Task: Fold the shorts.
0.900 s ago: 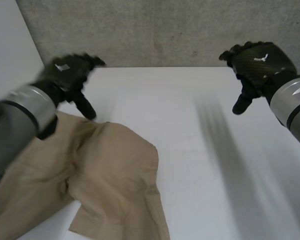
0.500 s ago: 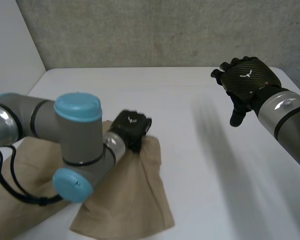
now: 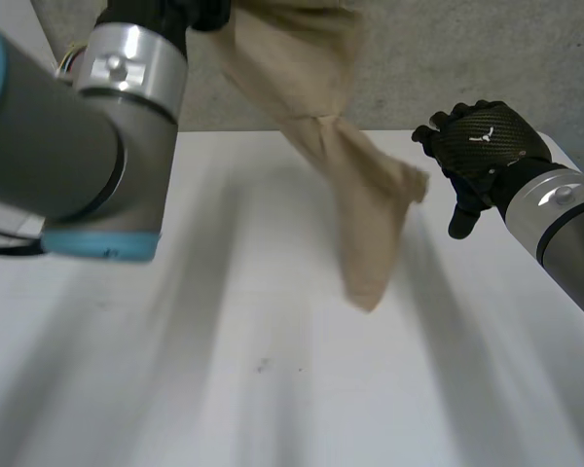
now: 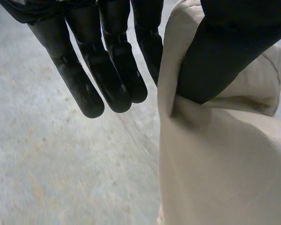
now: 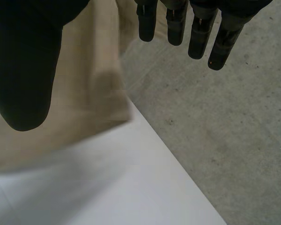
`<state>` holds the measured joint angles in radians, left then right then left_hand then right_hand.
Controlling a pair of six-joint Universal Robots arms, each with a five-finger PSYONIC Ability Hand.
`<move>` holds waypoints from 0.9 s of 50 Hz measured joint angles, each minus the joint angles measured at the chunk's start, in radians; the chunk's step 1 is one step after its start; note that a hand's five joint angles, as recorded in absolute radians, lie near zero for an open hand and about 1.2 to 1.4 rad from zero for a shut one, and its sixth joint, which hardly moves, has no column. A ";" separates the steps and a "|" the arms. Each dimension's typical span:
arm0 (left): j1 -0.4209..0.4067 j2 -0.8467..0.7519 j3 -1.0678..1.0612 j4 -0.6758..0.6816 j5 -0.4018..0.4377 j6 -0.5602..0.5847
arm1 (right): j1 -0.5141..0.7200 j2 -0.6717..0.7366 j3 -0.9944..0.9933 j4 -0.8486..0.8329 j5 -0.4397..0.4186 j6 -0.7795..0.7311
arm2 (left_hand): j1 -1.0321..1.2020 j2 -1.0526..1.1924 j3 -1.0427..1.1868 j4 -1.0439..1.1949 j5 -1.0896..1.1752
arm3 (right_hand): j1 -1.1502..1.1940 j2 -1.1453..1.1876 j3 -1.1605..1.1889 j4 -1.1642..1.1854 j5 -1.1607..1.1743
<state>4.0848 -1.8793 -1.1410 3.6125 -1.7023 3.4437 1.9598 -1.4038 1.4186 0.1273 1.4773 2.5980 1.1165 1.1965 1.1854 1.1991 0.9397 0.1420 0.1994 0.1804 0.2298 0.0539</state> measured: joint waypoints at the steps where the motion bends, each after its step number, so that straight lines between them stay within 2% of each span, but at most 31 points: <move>1: -0.002 0.038 -0.067 -0.005 -0.008 -0.011 | 0.000 -0.001 -0.001 0.000 0.000 0.000 | 0.000 0.000 0.001 0.000 0.000 | 0.000 0.000 0.000 0.000 0.000; 10: -0.054 0.196 -0.530 -0.059 -0.039 -0.152 | 0.006 -0.001 -0.002 0.000 0.000 0.000 | 0.000 0.001 0.002 0.000 0.000 | 0.000 0.000 0.000 0.000 0.000; 14: -0.154 0.215 -0.730 -0.099 -0.046 -0.199 | 0.011 0.001 -0.002 0.001 -0.001 0.001 | -0.006 -0.036 -0.028 -0.035 -0.005 | 0.000 0.000 0.000 0.000 0.000; 16: -0.169 0.215 -0.748 -0.107 -0.048 -0.202 | 0.012 0.002 -0.002 0.001 -0.001 0.001 | -0.006 -0.036 -0.028 -0.035 -0.005 | 0.000 0.000 0.000 0.000 0.000; 17: -0.219 0.215 -0.802 -0.142 -0.058 -0.208 | 0.013 0.002 -0.002 0.001 -0.002 0.003 | -0.125 -0.192 -0.177 -0.192 -0.097 | 0.000 0.000 0.000 0.000 0.000; 18: -0.230 0.215 -0.811 -0.154 -0.062 -0.208 | 0.013 0.003 -0.002 0.001 -0.003 0.005 | -0.128 -0.195 -0.181 -0.196 -0.100 | 0.000 0.000 0.000 0.000 0.000; 19: -0.240 0.218 -0.818 -0.176 -0.070 -0.207 | 0.013 0.003 -0.002 0.002 -0.004 0.006 | -0.306 -0.373 -0.338 -0.356 -0.260 | 0.000 0.000 0.000 0.000 0.000; 20: -0.245 0.221 -0.820 -0.196 -0.078 -0.207 | 0.013 0.003 -0.002 0.002 -0.004 0.007 | -0.370 -0.436 -0.419 -0.418 -0.321 | 0.000 0.000 0.000 0.000 0.000; 21: -0.248 0.224 -0.820 -0.211 -0.084 -0.206 | 0.013 0.003 -0.002 0.003 -0.004 0.007 | -0.555 -0.600 -0.582 -0.605 -0.509 | 0.000 0.000 0.000 0.000 0.000; 22: -0.252 0.237 -0.814 -0.253 -0.099 -0.204 | 0.013 0.003 -0.002 0.006 -0.004 0.008 | -0.555 -0.600 -0.582 -0.605 -0.509 | 0.000 0.000 0.000 0.000 0.000; 23: -0.252 0.246 -0.809 -0.274 -0.106 -0.203 | 0.013 0.003 -0.002 0.008 -0.005 0.007 | -0.781 -0.823 -0.797 -0.823 -0.737 | 0.000 0.000 0.000 0.000 0.000; 24: -0.251 0.253 -0.804 -0.290 -0.111 -0.202 | 0.013 0.002 -0.002 0.010 -0.005 0.007 | -0.781 -0.823 -0.797 -0.823 -0.737 | 0.000 0.000 0.000 0.000 0.000; 25: -0.244 0.275 -0.788 -0.327 -0.121 -0.201 | 0.013 0.002 -0.002 0.017 -0.005 0.006 | -0.844 -0.914 -0.900 -0.923 -0.845 | 0.000 0.000 0.000 0.000 0.000; 29: -0.198 0.335 -0.742 -0.385 -0.131 -0.197 | 0.013 0.002 0.000 0.053 -0.005 0.003 | -0.844 -0.914 -0.900 -0.923 -0.845 | 0.000 0.000 0.000 0.000 0.000; 35: -0.076 0.403 -0.687 -0.408 -0.075 -0.193 | 0.014 0.002 0.010 0.141 -0.010 0.001 | -0.847 -0.939 -0.925 -0.944 -0.870 | 0.000 0.000 0.000 0.000 0.000; 40: 0.081 0.412 -0.656 -0.399 0.130 -0.191 | 0.015 0.004 0.055 0.180 -0.031 -0.003 | -0.847 -0.939 -0.925 -0.944 -0.870 | 0.000 0.000 0.000 0.000 0.000; 41: 0.081 0.412 -0.656 -0.399 0.130 -0.191 | 0.015 0.004 0.055 0.180 -0.031 -0.003 | -0.847 -0.939 -0.925 -0.944 -0.870 | 0.000 0.000 0.000 0.000 0.000; 42: 0.132 0.397 -0.651 -0.395 0.212 -0.190 | 0.014 0.004 0.072 0.174 -0.041 -0.004 | -0.847 -0.939 -0.925 -0.944 -0.870 | 0.000 0.000 0.000 0.000 0.000; 43: 0.132 0.397 -0.651 -0.395 0.212 -0.190 | 0.014 0.004 0.072 0.174 -0.041 -0.004 | -0.847 -0.939 -0.925 -0.944 -0.870 | 0.000 0.000 0.000 0.000 0.000; 45: 0.195 0.354 -0.644 -0.389 0.321 -0.189 | 0.013 0.010 0.116 0.136 -0.062 -0.004 | -0.847 -0.939 -0.925 -0.944 -0.870 | 0.000 0.000 0.000 0.000 0.000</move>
<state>4.2798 -1.5256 -1.7848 3.2237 -1.3812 3.2552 1.9732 -1.3936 1.5350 0.2635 1.4154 2.5936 0.2695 0.2571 0.2607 0.2546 0.0698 0.1420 0.1994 0.1804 0.2298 0.0539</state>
